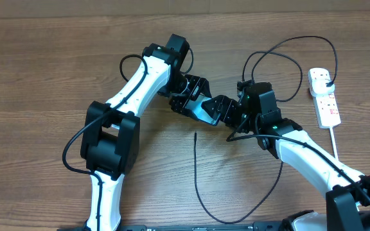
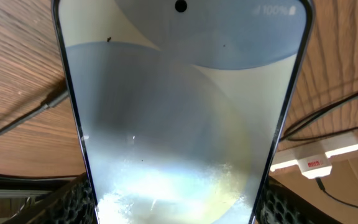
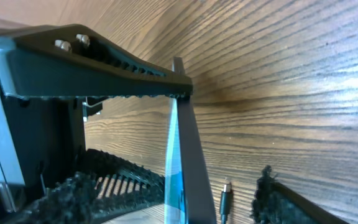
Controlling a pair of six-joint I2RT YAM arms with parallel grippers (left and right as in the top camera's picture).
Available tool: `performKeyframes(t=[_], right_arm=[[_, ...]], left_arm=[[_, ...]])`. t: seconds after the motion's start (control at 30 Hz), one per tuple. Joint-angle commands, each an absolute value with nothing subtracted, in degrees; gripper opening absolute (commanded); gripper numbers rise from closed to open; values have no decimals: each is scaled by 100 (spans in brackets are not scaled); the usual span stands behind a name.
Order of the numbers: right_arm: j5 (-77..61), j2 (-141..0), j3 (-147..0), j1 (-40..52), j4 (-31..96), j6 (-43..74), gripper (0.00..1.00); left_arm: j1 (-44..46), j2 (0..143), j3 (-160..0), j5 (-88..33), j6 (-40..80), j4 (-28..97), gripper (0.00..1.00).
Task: Plug charger to phone and switch on socket
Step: 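Close the right gripper on the phone's edge beside the left gripper, then open the left gripper, releasing the phone to the right gripper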
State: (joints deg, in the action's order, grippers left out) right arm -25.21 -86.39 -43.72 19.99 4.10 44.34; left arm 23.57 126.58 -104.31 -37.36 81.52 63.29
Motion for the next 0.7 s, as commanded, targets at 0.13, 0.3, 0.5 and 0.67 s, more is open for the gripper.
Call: performKeyframes(t=[0.13, 0.3, 0.5, 0.67], right_arm=[[-2486, -8639, -4458, 2032, 397, 4335, 67], [-2484, -8639, -4458, 2032, 397, 4335, 63], [-2292, -8639, -4458, 2029, 508, 4335, 58], [-2250, -8639, -4458, 2029, 506, 4335, 47]], left_arm=[[2534, 12652, -10582, -4058, 8412, 6147, 4], [2624, 12652, -10582, -4169, 8464, 6077, 4], [2657, 12652, -10582, -4204, 8488, 6077, 4], [2679, 12652, -10580, -4204, 8490, 6077, 4]])
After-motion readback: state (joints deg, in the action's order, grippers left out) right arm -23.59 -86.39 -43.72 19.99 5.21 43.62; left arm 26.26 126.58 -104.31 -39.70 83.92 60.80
